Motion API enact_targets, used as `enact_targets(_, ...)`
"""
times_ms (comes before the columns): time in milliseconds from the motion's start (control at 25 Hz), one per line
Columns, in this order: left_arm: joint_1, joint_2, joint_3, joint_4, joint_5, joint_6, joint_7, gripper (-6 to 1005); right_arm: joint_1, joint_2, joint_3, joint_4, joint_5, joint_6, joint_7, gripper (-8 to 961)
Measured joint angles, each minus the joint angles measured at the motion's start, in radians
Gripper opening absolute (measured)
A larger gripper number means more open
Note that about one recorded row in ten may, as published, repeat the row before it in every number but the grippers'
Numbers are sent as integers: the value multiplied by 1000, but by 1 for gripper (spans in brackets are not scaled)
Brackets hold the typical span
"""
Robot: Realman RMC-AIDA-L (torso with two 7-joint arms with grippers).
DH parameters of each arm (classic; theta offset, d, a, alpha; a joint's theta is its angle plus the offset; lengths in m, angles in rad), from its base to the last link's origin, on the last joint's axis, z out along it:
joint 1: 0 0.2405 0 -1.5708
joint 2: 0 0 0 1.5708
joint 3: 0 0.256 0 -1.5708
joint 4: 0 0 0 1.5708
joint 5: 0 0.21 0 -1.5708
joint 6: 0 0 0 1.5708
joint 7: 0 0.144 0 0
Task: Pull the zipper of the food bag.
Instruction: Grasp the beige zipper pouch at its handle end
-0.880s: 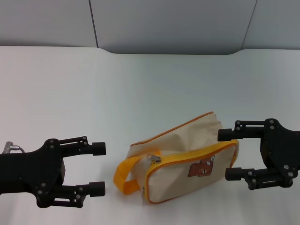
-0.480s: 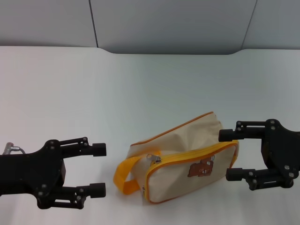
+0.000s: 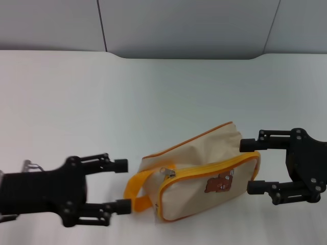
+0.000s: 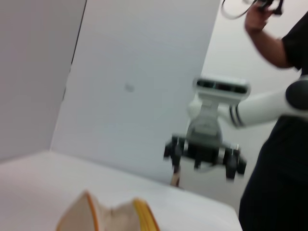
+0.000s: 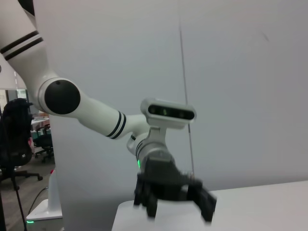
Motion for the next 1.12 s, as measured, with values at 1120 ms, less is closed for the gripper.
enact_targets(1120,-132,-85,30,-256,24,-486,101,813,-19,-1,8,0,9,17,3,717)
